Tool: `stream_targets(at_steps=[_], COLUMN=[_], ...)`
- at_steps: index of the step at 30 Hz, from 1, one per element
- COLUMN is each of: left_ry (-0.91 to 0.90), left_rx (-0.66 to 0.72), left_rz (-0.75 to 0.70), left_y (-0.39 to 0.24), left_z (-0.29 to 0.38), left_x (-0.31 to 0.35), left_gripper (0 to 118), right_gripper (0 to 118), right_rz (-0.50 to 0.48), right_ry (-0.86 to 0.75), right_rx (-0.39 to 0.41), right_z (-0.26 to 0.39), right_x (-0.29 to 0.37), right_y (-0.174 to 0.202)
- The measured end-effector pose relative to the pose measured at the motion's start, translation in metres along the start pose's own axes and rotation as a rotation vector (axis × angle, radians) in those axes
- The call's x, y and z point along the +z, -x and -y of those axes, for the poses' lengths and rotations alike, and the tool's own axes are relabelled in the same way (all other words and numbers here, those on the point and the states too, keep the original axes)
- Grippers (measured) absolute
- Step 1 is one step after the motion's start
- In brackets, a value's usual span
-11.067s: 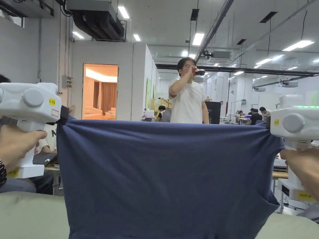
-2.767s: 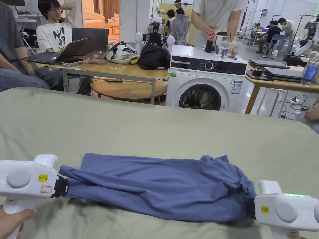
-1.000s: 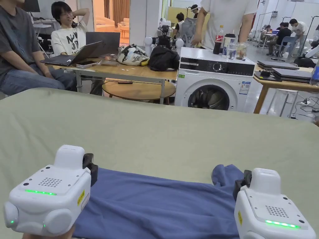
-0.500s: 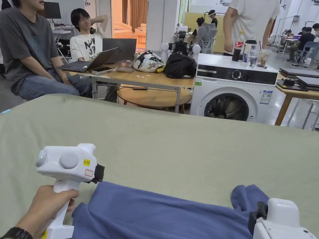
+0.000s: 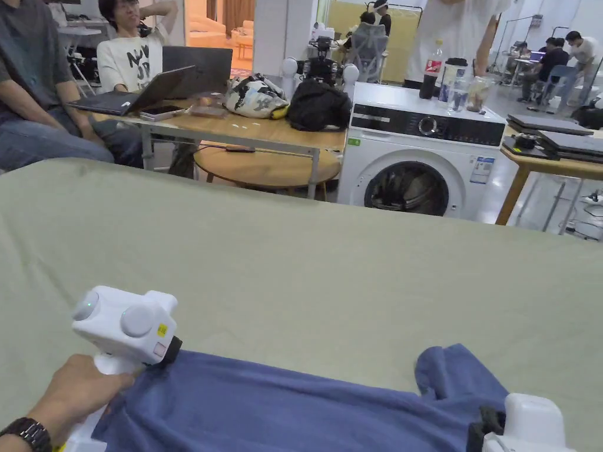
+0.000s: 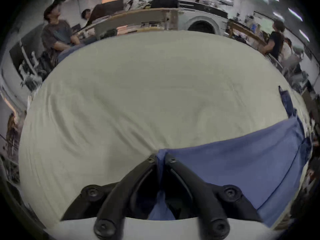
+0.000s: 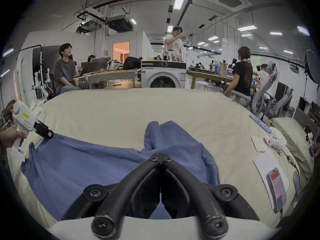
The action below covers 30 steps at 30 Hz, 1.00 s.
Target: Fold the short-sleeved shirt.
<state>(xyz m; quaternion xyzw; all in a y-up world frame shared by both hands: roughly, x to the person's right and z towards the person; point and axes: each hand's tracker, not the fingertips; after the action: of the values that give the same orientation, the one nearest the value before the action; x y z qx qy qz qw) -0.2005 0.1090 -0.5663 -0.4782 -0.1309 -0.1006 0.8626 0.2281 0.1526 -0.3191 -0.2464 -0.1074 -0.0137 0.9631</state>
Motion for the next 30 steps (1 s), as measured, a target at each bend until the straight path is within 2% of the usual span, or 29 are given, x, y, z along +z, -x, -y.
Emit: stream_targets(at_steps=[3,5,6,8,9,12,15,18,20,23,24,25,26,30], left_ry=[-0.024,-0.055,-0.071,-0.080,-0.094,-0.118,-0.127,-0.134,-0.130,-0.127,-0.128,-0.128,-0.129,-0.145], left_rx=[0.025,0.099,0.105,0.109,0.125,0.155,0.156,0.161,0.164,0.162,0.158,0.155,0.154,0.164], left_rz=[-0.005,0.034,0.037,0.040,0.050,0.064,0.064,0.064,0.064,0.061,0.057,0.055,0.054,0.059], left_y=[0.000,0.008,0.010,0.009,0.010,0.011,0.008,0.006,0.006,0.005,0.006,0.005,0.005,0.005], left_z=[0.003,0.006,0.007,0.011,0.013,0.015,0.018,0.019,0.018,0.018,0.016,0.016,0.016,0.016], left_x=[0.006,0.013,0.018,0.030,0.034,0.044,0.049,0.052,0.052,0.056,0.054,0.055,0.056,0.062], left_gripper=[0,0,0,0,0,0,0,0,0,0,0,0,0,0], right_gripper=[0,0,15,54,63,63,63,63,63,61,50,31,0,0], right_rz=[-0.005,-0.006,-0.007,-0.005,-0.010,-0.007,0.001,-0.053,-0.053,-0.066,-0.061,-0.058,-0.061,-0.079], right_ry=[0.040,0.078,0.114,0.194,0.233,0.342,0.439,0.557,0.630,0.587,0.590,0.572,0.557,0.533], right_rx=[-0.024,-0.050,-0.064,-0.046,-0.040,-0.014,-0.002,-0.052,-0.034,-0.055,-0.056,-0.043,-0.028,-0.028], right_z=[-0.020,-0.038,-0.049,-0.068,-0.076,-0.089,-0.085,-0.069,-0.055,-0.053,-0.055,-0.055,-0.055,-0.056], right_x=[-0.007,-0.017,-0.025,-0.046,-0.060,-0.107,-0.151,-0.186,-0.199,-0.196,-0.196,-0.194,-0.193,-0.182], right_y=[-0.018,-0.034,-0.043,-0.059,-0.067,-0.084,-0.095,-0.103,-0.106,-0.108,-0.107,-0.106,-0.105,-0.102])
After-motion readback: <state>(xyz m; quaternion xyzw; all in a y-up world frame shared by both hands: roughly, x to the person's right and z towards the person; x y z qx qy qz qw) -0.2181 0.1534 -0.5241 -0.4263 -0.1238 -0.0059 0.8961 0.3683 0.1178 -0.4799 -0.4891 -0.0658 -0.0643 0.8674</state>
